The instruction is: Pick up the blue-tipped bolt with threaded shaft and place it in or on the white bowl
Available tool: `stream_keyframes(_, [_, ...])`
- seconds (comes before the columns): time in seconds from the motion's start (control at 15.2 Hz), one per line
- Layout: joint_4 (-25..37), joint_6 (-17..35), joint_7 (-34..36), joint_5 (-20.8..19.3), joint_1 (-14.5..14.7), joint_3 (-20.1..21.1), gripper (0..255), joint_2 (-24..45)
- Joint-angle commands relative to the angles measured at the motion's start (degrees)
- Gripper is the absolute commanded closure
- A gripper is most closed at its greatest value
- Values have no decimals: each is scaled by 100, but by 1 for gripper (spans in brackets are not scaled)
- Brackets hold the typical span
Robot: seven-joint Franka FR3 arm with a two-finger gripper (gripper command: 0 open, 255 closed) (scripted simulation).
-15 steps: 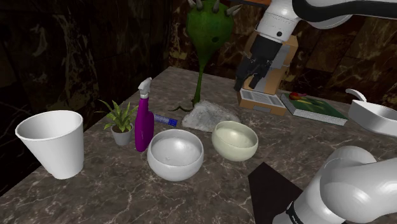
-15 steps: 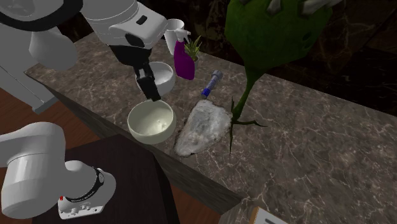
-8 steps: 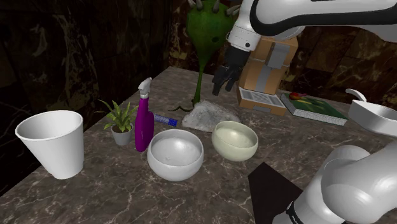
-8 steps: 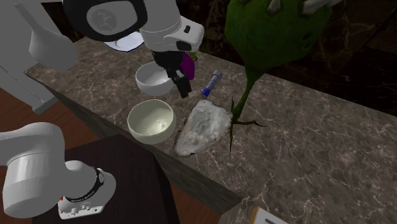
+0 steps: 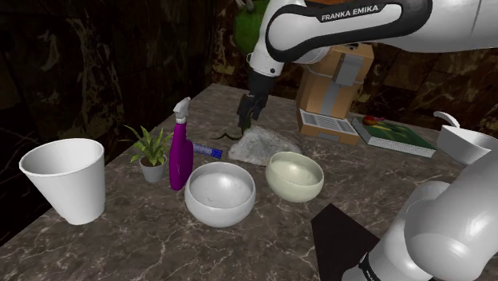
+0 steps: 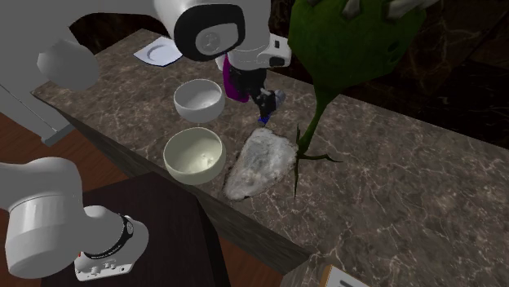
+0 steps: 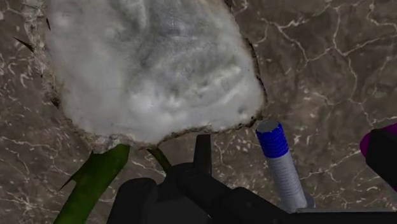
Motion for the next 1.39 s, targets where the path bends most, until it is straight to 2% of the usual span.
stream_keyframes(0.0, [297, 148, -201, -7, 67, 44, 0, 476])
stream_keyframes(0.73, [2143, 439, -1133, -233, 399, 359, 0, 2816])
stream_keyframes(1.32, [1932, 937, -1136, -266, 440, 369, 0, 3108])
